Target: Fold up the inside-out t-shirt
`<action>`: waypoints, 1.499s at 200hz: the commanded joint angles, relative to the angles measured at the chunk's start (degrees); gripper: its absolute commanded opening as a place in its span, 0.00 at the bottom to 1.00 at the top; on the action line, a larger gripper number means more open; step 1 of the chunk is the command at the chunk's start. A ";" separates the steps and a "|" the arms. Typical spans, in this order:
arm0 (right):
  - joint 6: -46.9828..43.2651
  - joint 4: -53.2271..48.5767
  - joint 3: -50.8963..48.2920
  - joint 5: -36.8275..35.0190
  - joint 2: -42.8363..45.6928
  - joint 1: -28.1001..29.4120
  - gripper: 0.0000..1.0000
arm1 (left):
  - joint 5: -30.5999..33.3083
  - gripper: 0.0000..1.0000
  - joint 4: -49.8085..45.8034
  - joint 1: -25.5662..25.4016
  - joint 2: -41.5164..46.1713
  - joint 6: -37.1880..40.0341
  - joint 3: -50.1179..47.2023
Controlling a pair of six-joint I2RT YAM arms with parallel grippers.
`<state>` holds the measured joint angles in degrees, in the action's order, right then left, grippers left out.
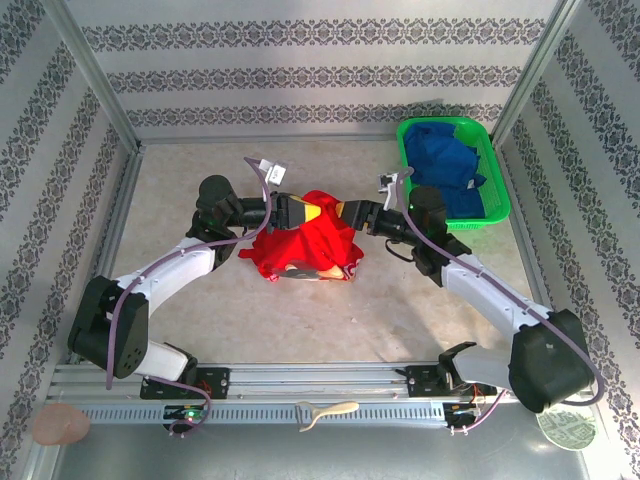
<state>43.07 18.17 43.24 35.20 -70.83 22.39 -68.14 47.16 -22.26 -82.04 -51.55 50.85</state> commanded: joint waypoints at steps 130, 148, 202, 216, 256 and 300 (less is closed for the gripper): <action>2.09 -1.73 11.22 4.88 6.92 -3.36 0.00 | 4.97 0.40 13.45 10.08 1.43 -5.45 -7.45; 2.41 -2.35 12.56 4.90 8.00 -3.12 0.00 | 6.22 0.48 14.42 11.21 1.64 -6.19 -8.33; 2.22 -3.91 17.60 4.26 6.88 -1.85 0.00 | 12.25 0.54 -6.73 10.31 9.41 6.73 -8.93; 2.04 -4.50 20.21 3.96 5.97 -1.52 0.00 | 17.21 0.55 -17.25 8.45 13.66 13.63 -8.79; 1.41 -9.69 35.94 2.14 0.17 -0.82 0.00 | 41.26 0.56 -37.09 -2.95 24.88 29.27 -12.19; -1.89 -20.08 59.63 -1.49 -7.80 1.78 0.00 | 59.05 0.59 -37.44 -16.23 24.06 36.89 -15.16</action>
<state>44.36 2.55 91.72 36.56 -76.62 22.39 -22.46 13.37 -35.16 -55.59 -22.33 36.67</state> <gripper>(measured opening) 0.054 0.579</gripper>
